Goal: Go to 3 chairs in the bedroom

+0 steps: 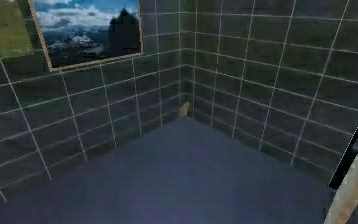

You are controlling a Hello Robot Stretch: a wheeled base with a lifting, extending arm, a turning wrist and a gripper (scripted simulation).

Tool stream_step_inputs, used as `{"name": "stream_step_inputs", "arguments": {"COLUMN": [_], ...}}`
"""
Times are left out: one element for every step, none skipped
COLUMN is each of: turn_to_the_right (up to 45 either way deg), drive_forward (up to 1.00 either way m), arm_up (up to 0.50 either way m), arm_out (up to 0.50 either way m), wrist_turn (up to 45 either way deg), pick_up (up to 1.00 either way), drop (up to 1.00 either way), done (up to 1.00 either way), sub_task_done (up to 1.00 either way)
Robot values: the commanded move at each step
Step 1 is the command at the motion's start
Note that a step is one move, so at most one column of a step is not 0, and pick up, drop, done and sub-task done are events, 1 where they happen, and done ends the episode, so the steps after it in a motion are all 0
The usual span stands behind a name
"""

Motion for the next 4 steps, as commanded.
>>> {"name": "stream_step_inputs", "arguments": {"turn_to_the_right": [-45.0, -42.0, 0.0, -24.0], "drive_forward": [0.00, 0.00, 1.00, 0.00], "arm_up": [0.00, 0.00, 0.00, 0.00], "arm_out": [0.00, 0.00, 0.00, 0.00], "wrist_turn": [0.0, 0.0, 0.0, 0.0], "pick_up": [0.00, 0.00, 0.00, 0.00], "drop": [0.00, 0.00, 0.00, 0.00], "done": [0.00, 0.00, 0.00, 0.00], "sub_task_done": [0.00, 0.00, 0.00, 0.00]}}
